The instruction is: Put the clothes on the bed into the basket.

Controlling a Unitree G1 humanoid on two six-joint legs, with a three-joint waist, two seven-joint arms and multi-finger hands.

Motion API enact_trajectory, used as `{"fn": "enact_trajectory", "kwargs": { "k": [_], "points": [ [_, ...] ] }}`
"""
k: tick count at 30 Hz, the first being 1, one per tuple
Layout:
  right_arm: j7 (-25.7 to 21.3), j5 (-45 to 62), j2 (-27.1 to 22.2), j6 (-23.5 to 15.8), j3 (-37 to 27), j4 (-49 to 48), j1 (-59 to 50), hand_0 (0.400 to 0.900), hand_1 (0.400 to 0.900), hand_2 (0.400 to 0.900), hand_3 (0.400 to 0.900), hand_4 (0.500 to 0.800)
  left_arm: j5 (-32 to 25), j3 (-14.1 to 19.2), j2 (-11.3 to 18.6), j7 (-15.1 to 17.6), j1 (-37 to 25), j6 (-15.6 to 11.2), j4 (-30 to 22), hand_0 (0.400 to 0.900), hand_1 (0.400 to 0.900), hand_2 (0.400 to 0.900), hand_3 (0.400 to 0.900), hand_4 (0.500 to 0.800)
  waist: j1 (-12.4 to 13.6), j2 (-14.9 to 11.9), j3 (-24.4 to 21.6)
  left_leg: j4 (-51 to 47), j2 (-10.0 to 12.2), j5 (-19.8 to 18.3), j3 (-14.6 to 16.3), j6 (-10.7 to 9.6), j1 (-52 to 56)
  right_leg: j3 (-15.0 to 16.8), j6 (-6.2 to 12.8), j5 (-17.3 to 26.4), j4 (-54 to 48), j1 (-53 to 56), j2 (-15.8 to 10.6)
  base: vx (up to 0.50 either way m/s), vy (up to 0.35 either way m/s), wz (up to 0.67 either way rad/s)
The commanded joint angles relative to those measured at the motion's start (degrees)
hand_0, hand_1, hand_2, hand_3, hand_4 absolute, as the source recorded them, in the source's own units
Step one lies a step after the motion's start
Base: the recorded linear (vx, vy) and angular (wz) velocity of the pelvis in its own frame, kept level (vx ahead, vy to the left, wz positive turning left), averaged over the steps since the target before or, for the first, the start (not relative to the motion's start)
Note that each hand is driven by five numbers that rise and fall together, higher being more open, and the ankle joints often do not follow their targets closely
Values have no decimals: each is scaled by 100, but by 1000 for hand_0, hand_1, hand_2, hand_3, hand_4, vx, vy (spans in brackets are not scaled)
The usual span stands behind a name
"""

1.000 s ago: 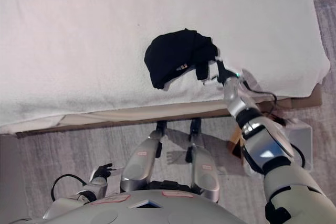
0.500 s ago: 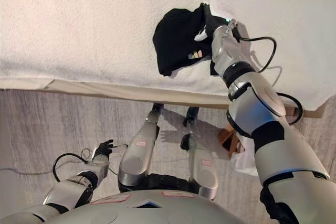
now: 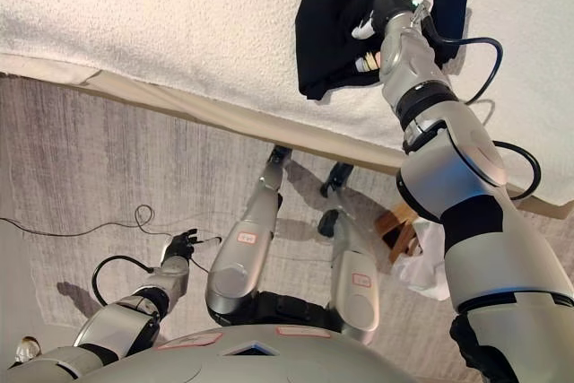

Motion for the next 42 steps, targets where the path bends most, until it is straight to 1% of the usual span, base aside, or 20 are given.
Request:
{"fn": "enact_trajectory", "kwargs": {
  "k": [1, 6, 7, 8, 13, 22, 25, 29, 32, 37, 38, 42],
  "points": [
    [128, 260, -89, -140, 34, 123, -471, 900, 900, 900, 900, 800, -244, -131, 262, 73, 230, 114, 134, 900, 900, 900, 900, 800, 165, 199, 161, -109, -259, 467, 139, 366, -92, 307, 264, -409, 643, -13, -255, -6, 8, 8],
    [227, 531, -173, -152, -25, 181, -553, 900, 900, 900, 900, 800, -314, -156, 280, 45, 225, 88, 36, 900, 900, 900, 900, 800, 194, 278, 197, -122, -281, 502, 123, 355, -101, 288, 256, -441, 717, -56, -280, -6, 2, 4],
    [276, 577, -186, -167, -12, 165, -555, 527, 527, 527, 527, 576, -315, -162, 290, 35, 229, 85, 35, 900, 900, 900, 900, 800, 195, 285, 197, -131, -278, 505, 122, 352, -85, 290, 254, -446, 722, -51, -282, 0, 0, 0],
    [288, 682, -206, -189, -33, 123, -562, 400, 400, 400, 400, 500, -314, -160, 294, 28, 232, 74, 31, 900, 900, 900, 900, 800, 191, 287, 199, -137, -276, 507, 128, 350, -64, 289, 253, -447, 725, -41, -284, 0, 0, 0],
    [310, 1023, -345, -228, -117, 109, -616, 400, 400, 400, 400, 500, -340, -145, 356, 12, 285, 72, 10, 900, 900, 900, 900, 800, 182, 293, 187, -159, -259, 482, 169, 348, 36, 293, 251, -442, 696, 31, -286, -7, 7, -6],
    [175, 1017, -463, -268, -210, 149, -563, 400, 400, 400, 400, 500, -306, -104, 352, -9, 310, 79, 78, 900, 900, 900, 900, 800, 83, 245, 153, -135, -253, 439, 259, 343, 191, 333, 261, -391, 600, 204, -265, -10, 5, -6],
    [137, 955, -535, -265, -266, 118, -425, 400, 400, 400, 400, 500, -262, -60, 339, -33, 365, 86, 106, 900, 900, 900, 900, 800, 8, 203, 51, -154, -241, 396, 327, 340, 351, 373, 269, -344, 493, 380, -260, 11, 20, -11],
    [109, 872, -663, -269, -367, 32, -191, 400, 400, 400, 400, 500, -195, 43, 297, -52, 430, 88, 171, 900, 900, 900, 900, 800, -154, 97, -170, -246, -187, 300, 510, 337, 685, 492, 314, -214, 192, 742, -251, 25, 50, -27],
    [115, 755, -825, -256, -497, 14, 84, 400, 400, 400, 400, 500, -158, 157, 239, -78, 498, 112, 205, 900, 900, 900, 900, 800, -306, 9, -433, -357, -158, 192, 691, 358, 1060, 625, 374, -128, -55, 1133, -251, 78, 70, -38],
    [177, 605, -1199, -264, -687, -161, 415, 400, 400, 400, 400, 500, -70, 313, 159, -132, 585, 142, 213, 900, 900, 900, 900, 800, -635, -89, -884, -428, -121, -35, 1023, 425, 1660, 960, 464, -23, -341, 1620, -271, 81, 66, -48],
    [181, 601, -1281, -259, -736, -221, 454, 400, 400, 400, 400, 500, -41, 328, 141, -142, 602, 157, 239, 900, 900, 900, 900, 800, -713, -112, -949, -453, -114, -96, 1125, 450, 1838, 1070, 471, -14, -388, 1730, -257, 84, 61, -52],
    [250, 488, -1554, -267, -818, -344, 686, 400, 400, 400, 400, 500, 55, 425, 66, -210, 696, 207, 303, 900, 900, 900, 900, 800, -974, -121, -1336, -593, -100, -206, 1391, 497, 2219, 1290, 524, 55, -547, 1948, -262, 85, 42, -48]
  ]
}}
